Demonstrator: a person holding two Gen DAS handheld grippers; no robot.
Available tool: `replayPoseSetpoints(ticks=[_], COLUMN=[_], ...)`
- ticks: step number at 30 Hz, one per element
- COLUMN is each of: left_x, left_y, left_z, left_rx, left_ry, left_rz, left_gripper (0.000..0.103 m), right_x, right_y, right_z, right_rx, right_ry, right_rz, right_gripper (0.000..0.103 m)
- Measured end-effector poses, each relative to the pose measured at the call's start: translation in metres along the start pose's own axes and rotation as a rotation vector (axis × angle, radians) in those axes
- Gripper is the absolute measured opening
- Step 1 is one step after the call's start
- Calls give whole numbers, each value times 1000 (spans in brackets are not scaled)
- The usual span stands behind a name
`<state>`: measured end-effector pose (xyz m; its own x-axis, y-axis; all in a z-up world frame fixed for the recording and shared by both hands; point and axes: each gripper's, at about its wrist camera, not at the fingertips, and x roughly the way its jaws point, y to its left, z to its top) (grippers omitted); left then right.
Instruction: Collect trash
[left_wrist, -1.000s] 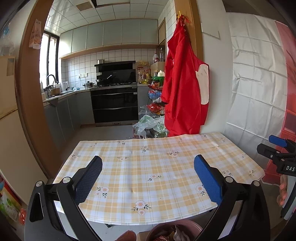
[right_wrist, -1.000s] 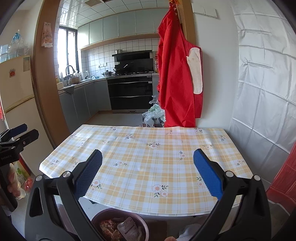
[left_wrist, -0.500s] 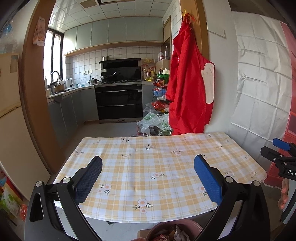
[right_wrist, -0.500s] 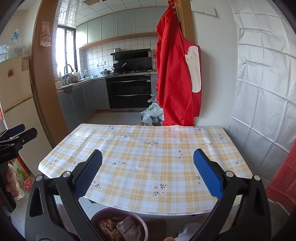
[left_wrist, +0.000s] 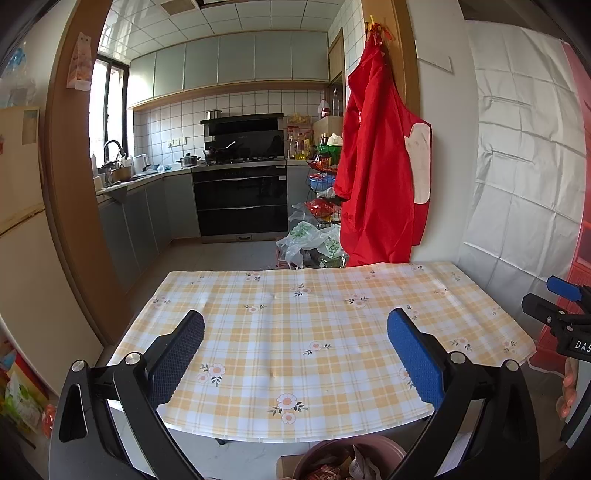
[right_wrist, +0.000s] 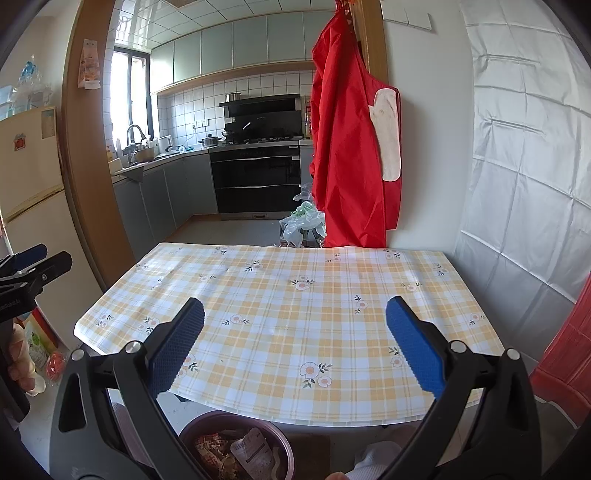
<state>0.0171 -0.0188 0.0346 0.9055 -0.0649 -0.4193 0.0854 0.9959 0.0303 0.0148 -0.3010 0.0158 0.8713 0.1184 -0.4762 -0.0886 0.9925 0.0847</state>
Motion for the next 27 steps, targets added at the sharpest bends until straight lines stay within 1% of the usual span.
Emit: replayPoseSetpoints(ticks=[7, 27], left_x=[0, 0], left_y=[1, 3], left_z=[-3, -3], left_rx=[3, 3], left_ry=[3, 4], left_rz=[4, 20], left_gripper=[97, 97], right_x=[3, 3], right_y=[1, 0], right_z=[-6, -6], right_rx=[2, 3], right_ry=[9, 18], right_rz=[-6, -19], right_gripper=[97, 97])
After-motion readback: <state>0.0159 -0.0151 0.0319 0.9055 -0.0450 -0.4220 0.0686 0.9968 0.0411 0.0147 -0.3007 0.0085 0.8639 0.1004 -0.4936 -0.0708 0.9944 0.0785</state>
